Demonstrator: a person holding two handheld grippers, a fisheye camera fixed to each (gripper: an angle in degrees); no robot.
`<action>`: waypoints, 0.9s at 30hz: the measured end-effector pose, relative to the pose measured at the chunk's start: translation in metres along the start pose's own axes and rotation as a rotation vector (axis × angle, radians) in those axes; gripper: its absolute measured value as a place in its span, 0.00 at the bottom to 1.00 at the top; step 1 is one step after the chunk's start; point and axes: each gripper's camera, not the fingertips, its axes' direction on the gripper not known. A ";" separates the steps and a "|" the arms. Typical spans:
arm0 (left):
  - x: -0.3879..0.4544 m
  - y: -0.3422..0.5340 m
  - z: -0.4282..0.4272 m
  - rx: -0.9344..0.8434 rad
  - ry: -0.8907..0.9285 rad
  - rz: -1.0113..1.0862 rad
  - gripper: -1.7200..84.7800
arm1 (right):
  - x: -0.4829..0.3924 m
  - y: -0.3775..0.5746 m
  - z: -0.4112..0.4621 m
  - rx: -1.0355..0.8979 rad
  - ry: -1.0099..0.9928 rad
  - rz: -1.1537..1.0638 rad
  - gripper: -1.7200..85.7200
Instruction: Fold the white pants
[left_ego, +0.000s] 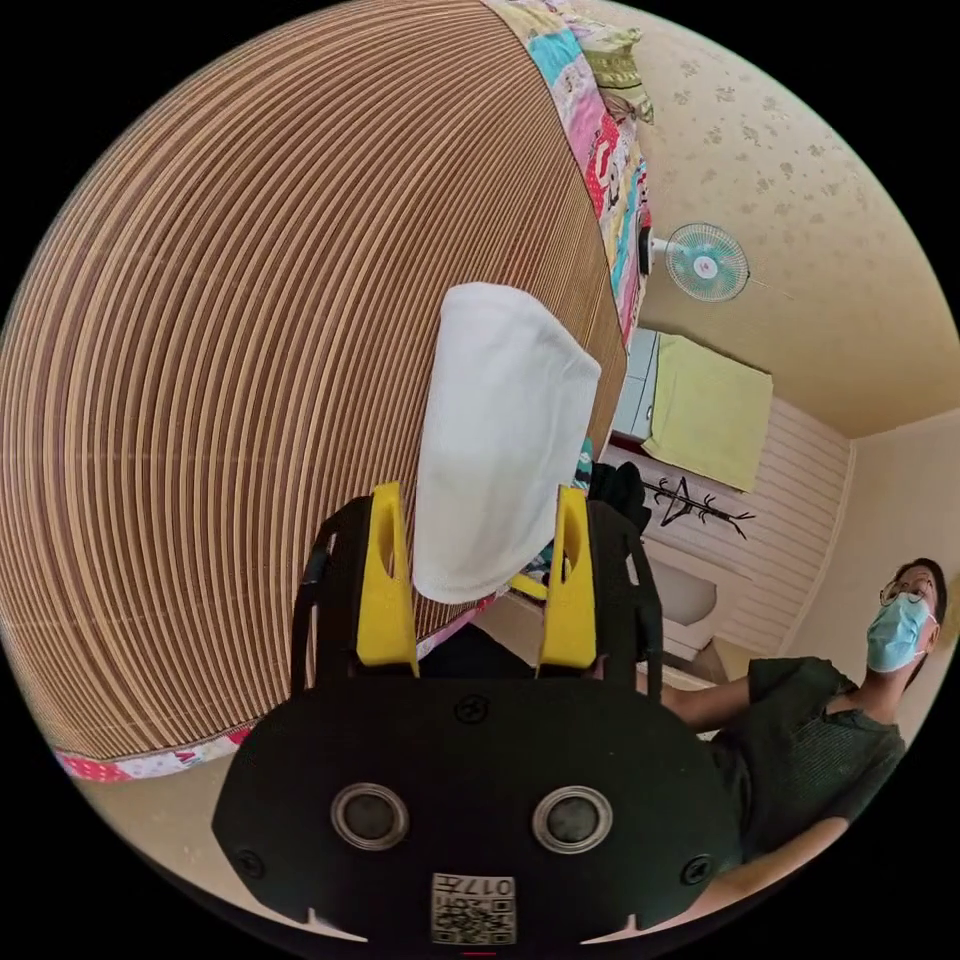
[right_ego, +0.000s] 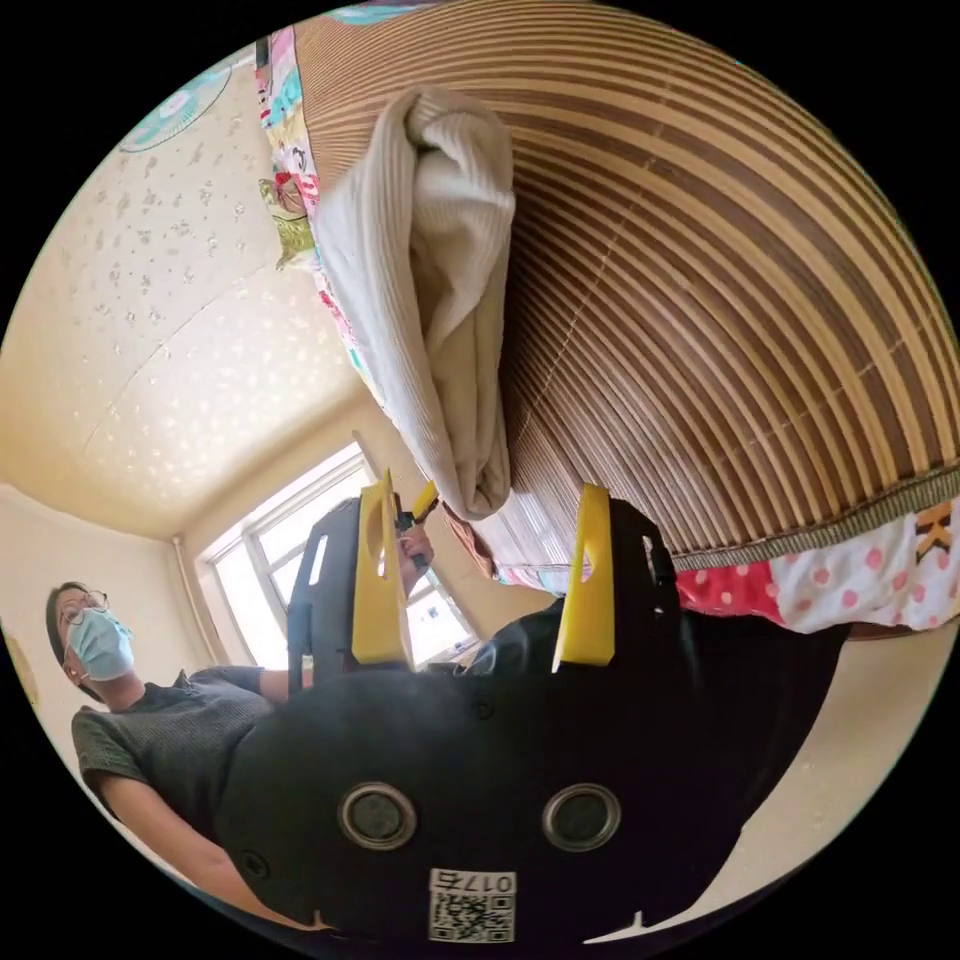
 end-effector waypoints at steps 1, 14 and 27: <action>0.000 -0.008 0.004 -0.026 -0.011 0.003 0.27 | 0.002 -0.004 0.012 -0.012 -0.037 -0.001 0.30; 0.035 0.107 0.191 -0.830 0.034 0.134 0.08 | -0.012 0.007 -0.029 0.013 0.285 -0.207 0.30; -0.006 0.001 0.076 -0.270 -0.175 0.108 0.34 | 0.022 -0.019 -0.054 -0.226 0.215 -0.310 0.29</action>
